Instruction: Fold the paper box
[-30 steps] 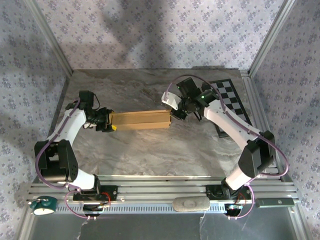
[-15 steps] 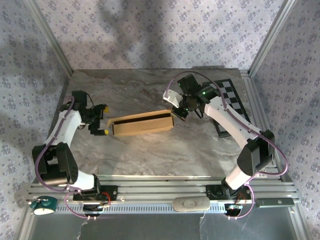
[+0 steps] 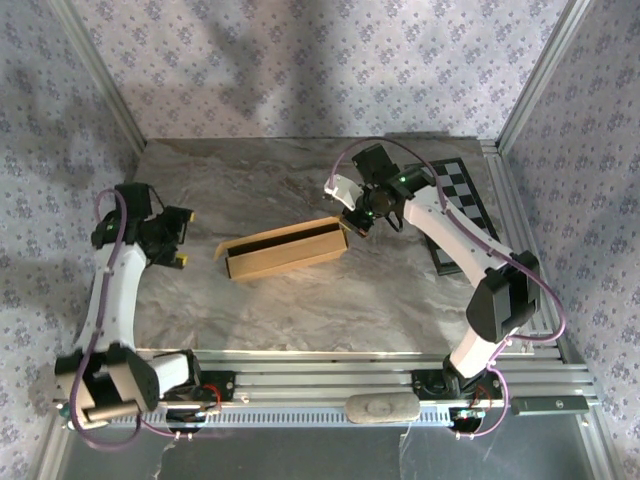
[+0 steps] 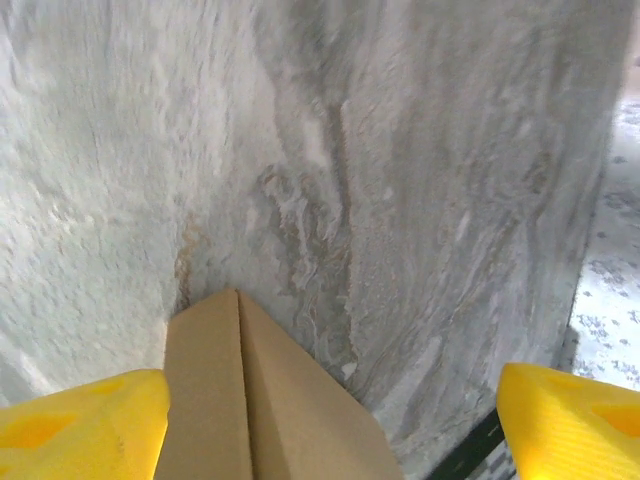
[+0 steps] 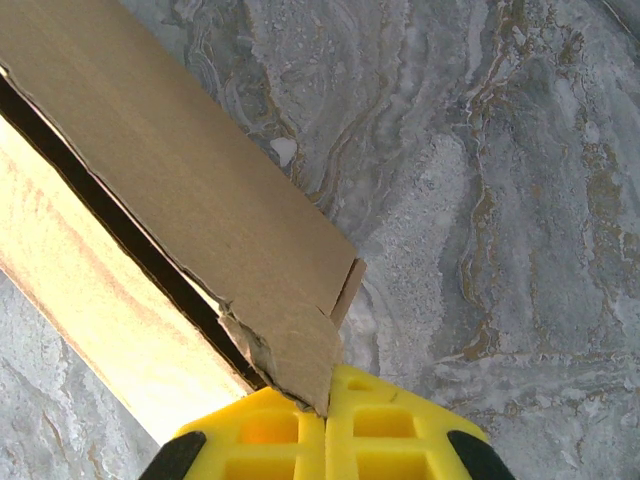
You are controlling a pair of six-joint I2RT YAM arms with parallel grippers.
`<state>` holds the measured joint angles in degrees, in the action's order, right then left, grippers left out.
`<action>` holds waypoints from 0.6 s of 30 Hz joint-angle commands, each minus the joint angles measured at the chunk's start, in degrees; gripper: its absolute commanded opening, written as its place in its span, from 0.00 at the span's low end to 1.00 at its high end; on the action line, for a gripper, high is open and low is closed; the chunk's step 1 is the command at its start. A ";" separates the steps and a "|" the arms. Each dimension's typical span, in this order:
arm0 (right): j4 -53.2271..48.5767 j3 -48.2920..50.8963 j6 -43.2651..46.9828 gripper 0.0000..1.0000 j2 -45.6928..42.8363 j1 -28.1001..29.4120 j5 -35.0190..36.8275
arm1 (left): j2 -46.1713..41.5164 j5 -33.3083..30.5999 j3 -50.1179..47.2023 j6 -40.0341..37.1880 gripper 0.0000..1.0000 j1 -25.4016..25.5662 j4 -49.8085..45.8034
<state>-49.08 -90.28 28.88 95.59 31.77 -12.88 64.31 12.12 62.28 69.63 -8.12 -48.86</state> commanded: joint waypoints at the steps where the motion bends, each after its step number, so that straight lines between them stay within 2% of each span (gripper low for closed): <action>1: -2.64 -1.75 -1.86 0.00 1.37 -0.74 -0.71 | -10.63 -7.04 2.91 -5.96 0.74 1.04 -2.31; 5: -4.82 -4.55 -2.41 0.00 3.94 -0.93 -0.41 | -18.38 -6.15 0.71 -14.34 0.56 4.36 2.84; 7: -5.97 -6.11 -3.00 0.00 5.53 -1.16 -0.55 | -18.55 -4.61 0.80 -19.14 0.44 5.65 3.59; 10: -6.45 -7.35 -2.99 0.00 7.03 -1.35 -0.40 | -15.41 -0.72 2.87 -26.47 0.33 7.86 1.96; 12: -5.75 -7.37 -2.98 0.00 7.24 -1.28 -0.23 | -13.15 -0.70 4.70 -30.94 0.26 11.73 -0.06; 15: -5.49 -7.73 -3.23 0.00 7.71 -1.32 -0.31 | -12.45 -7.09 5.79 -34.38 0.09 21.00 -1.94; 18: -6.44 -9.10 -3.48 0.00 8.79 -1.43 -0.38 | -13.42 -12.97 4.46 -34.64 0.00 30.22 -1.43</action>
<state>-51.31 -97.76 26.30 102.50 30.61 -12.88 53.30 4.86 65.73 39.46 16.84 -48.95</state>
